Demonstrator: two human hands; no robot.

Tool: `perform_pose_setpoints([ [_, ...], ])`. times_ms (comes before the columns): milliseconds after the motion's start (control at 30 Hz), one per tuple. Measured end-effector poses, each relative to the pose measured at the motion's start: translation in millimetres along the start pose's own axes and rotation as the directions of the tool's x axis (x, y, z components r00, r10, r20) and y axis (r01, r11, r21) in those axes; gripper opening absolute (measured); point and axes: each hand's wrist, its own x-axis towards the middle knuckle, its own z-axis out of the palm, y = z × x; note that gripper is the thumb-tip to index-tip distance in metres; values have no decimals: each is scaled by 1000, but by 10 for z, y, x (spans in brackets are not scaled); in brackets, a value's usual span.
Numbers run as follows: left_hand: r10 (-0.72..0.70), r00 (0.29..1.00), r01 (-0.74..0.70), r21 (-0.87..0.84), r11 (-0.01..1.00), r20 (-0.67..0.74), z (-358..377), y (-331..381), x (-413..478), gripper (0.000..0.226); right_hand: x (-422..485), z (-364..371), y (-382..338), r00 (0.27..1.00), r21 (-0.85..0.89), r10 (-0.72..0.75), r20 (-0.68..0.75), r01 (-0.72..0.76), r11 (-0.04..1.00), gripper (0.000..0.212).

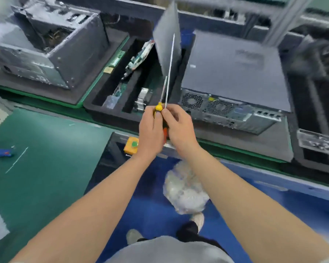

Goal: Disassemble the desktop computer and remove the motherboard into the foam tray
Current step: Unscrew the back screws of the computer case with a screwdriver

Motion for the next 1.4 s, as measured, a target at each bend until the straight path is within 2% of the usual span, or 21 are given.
perform_pose_setpoints([
  [167,103,977,-101,-19,995,184,1422,626,126,17,227,-1521,-171,969,-88,-84,-234,65,994,21],
  [333,196,918,-208,-2,978,343,2628,1068,5,15,220,-2830,-131,887,-158,-126,-444,61,985,23],
  [467,176,881,-206,21,978,438,3332,1216,-150,19,174,-3569,22,836,-141,-84,-543,8,990,23],
  [567,137,868,-170,27,985,477,3704,1191,-265,18,174,-3925,227,824,-114,-20,-567,-55,992,23],
  [700,31,886,-85,97,992,462,3982,944,-402,17,246,-4148,610,815,-64,120,-567,-189,980,22],
  [867,-188,897,75,281,957,401,4067,480,-522,17,369,-4097,1118,795,-38,304,-525,-379,924,19],
  [967,-305,883,171,359,918,358,4056,269,-494,11,453,-4020,1349,775,-92,357,-521,-466,880,23],
  [1067,-375,865,226,409,884,333,4017,167,-416,14,525,-3955,1458,767,-162,346,-539,-498,852,25],
  [1200,-444,830,280,437,855,337,3947,165,-320,14,572,-3863,1485,761,-280,261,-594,-500,819,18],
  [1400,-458,811,313,392,865,365,3862,198,-294,20,563,-3851,1480,782,-299,228,-580,-465,833,18],
])
